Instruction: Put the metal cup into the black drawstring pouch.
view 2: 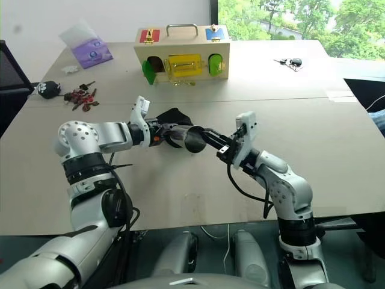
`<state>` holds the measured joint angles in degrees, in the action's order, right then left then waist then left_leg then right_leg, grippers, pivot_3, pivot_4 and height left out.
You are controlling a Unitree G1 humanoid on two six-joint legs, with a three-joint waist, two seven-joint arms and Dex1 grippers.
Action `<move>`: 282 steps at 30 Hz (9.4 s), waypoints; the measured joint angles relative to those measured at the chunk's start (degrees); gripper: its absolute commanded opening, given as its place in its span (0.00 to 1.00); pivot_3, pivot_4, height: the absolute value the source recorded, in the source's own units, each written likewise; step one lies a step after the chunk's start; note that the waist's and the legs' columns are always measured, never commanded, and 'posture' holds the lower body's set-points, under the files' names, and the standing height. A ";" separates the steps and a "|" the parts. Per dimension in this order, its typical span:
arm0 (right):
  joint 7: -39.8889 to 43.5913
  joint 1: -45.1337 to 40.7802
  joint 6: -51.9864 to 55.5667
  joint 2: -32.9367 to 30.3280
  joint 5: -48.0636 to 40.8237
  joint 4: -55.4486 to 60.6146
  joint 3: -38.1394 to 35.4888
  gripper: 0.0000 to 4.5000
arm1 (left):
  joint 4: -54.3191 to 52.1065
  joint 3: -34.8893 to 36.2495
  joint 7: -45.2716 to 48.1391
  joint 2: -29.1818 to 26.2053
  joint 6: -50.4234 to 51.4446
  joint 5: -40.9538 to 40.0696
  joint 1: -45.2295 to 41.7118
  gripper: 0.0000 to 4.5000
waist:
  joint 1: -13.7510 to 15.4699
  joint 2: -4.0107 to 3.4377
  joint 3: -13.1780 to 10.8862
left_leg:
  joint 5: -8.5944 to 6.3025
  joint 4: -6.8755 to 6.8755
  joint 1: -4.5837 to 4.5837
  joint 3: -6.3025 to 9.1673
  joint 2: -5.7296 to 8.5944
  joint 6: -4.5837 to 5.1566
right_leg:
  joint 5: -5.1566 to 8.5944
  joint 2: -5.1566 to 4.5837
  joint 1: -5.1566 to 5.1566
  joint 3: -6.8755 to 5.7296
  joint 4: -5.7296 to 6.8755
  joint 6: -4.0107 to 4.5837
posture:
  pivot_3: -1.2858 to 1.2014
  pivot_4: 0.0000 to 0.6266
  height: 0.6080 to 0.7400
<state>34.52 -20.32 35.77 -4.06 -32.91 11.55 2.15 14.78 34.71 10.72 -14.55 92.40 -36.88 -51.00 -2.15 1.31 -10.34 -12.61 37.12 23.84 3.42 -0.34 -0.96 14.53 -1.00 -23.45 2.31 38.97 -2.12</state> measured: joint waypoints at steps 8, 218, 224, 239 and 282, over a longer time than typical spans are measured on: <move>2.19 -0.63 -11.49 5.50 1.53 -15.31 -1.22 0.02 | -0.16 0.78 -5.22 -1.49 -0.06 -6.83 -0.19 0.00 | -0.20 0.00 0.00 | 0.00 -0.03 -0.02 0.11 -0.02 -0.01 | -0.01 -0.03 -0.06 0.11 0.02 0.00 | 0.52 0.24 1.00; 1.86 -37.01 -41.85 -17.35 40.27 -18.19 8.79 0.00 | -22.50 -33.24 30.39 -12.15 -55.77 -1.48 13.38 0.03 | -0.13 0.07 0.02 | 0.02 -0.47 -0.02 -0.16 -0.04 0.00 | 0.01 0.00 -0.19 0.13 -0.14 0.09 | 0.52 0.24 1.00; -2.04 -37.85 -39.16 -20.87 39.54 -29.40 3.83 0.00 | -20.94 -33.54 30.85 -14.58 -57.14 3.32 20.00 0.03 | -0.02 0.06 0.01 | -0.03 -0.47 0.00 -0.18 -0.04 0.09 | 0.01 0.00 -0.20 0.12 -0.14 0.10 | 0.52 0.24 1.00; -1.28 -26.12 -29.53 -23.42 35.13 -28.45 3.01 0.00 | -18.79 -35.26 29.82 -14.46 -59.59 8.10 18.89 0.26 | 0.05 0.04 0.00 | -0.05 -0.47 0.02 -0.22 -0.04 0.13 | 0.01 -0.01 -0.20 0.14 -0.14 0.09 | 0.52 0.24 1.00; 3.14 34.03 -12.12 -29.31 13.22 19.07 -16.85 0.98 | -50.64 -9.73 19.11 -15.65 -51.81 -9.47 66.11 1.00 | 1.42 0.00 0.06 | -0.10 0.04 -0.15 -0.29 -0.29 0.20 | 0.28 0.09 0.10 0.20 -0.12 0.00 | 0.52 0.24 1.00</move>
<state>37.65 13.71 23.65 -33.37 -19.68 30.61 -14.70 -35.86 24.98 29.83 -30.20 40.59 -46.35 15.11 -0.74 1.31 -10.28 -12.70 37.16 23.69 3.13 -0.63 -0.76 14.81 -0.90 -23.34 2.51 38.85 -2.12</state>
